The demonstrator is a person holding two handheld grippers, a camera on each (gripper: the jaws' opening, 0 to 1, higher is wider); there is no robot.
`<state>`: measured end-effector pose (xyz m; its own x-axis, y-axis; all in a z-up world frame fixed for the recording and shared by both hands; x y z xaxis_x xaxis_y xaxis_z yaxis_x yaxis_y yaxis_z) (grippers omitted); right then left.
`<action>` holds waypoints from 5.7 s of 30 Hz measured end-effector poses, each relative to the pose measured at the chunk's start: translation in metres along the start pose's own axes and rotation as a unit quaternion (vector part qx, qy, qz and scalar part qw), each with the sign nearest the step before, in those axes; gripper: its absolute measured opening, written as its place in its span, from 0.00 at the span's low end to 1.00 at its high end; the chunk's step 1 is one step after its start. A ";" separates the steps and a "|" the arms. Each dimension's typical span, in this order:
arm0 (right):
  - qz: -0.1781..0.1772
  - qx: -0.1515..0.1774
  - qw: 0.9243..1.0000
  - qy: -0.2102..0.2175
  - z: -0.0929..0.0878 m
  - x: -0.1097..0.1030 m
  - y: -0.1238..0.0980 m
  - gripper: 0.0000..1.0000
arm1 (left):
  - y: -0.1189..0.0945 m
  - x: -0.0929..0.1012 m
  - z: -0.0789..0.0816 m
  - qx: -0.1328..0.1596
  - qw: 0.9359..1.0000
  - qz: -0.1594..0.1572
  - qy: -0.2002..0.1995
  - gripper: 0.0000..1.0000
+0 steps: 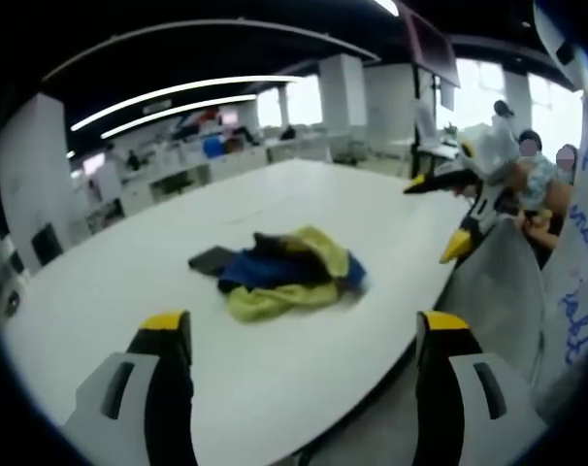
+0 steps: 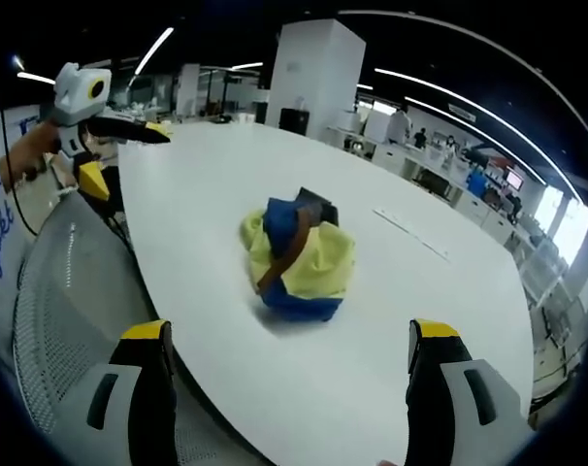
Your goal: Fold the garment on the visible template until the final outline fits inside the template.
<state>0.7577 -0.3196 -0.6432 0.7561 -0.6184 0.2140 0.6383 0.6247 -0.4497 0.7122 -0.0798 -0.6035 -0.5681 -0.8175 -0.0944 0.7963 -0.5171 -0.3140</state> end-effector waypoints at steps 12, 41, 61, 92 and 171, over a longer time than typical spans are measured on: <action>0.029 0.005 0.999 -0.026 0.012 -0.007 0.023 0.94 | -0.004 -0.003 -0.004 0.000 1.000 0.010 -0.001 0.89; 0.108 0.000 0.992 -0.061 -0.002 -0.029 0.079 0.44 | -0.008 -0.011 -0.016 -0.007 1.000 0.019 -0.012 0.76; 0.123 -0.013 0.990 -0.065 -0.023 -0.034 0.114 0.26 | -0.001 -0.015 -0.027 -0.023 1.000 0.011 0.013 0.72; 0.103 -0.019 0.982 -0.156 -0.037 -0.033 0.128 0.15 | 0.052 -0.030 -0.016 -0.020 0.992 -0.055 0.116 0.57; 0.101 -0.019 0.974 -0.202 -0.034 -0.028 0.131 0.04 | 0.227 -0.040 -0.007 -0.096 0.742 -0.198 0.633 0.22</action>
<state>0.8154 -0.2369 -0.7372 0.8655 -0.2433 0.4379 0.4715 0.6910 -0.5479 0.9148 -0.1625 -0.6776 -0.5858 0.3454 -0.7332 0.5397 -0.5087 -0.6708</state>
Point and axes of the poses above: the point that each gripper's makers call its tool centre point, and the gripper's own axes: y roughly forward along the fingers, x roughly to its right, z roughly out of its top, the point moved 2 cm from there along -y, roughly backward along the fingers, and after that the axes turned 8 degrees about x, right-handed, at the moved point
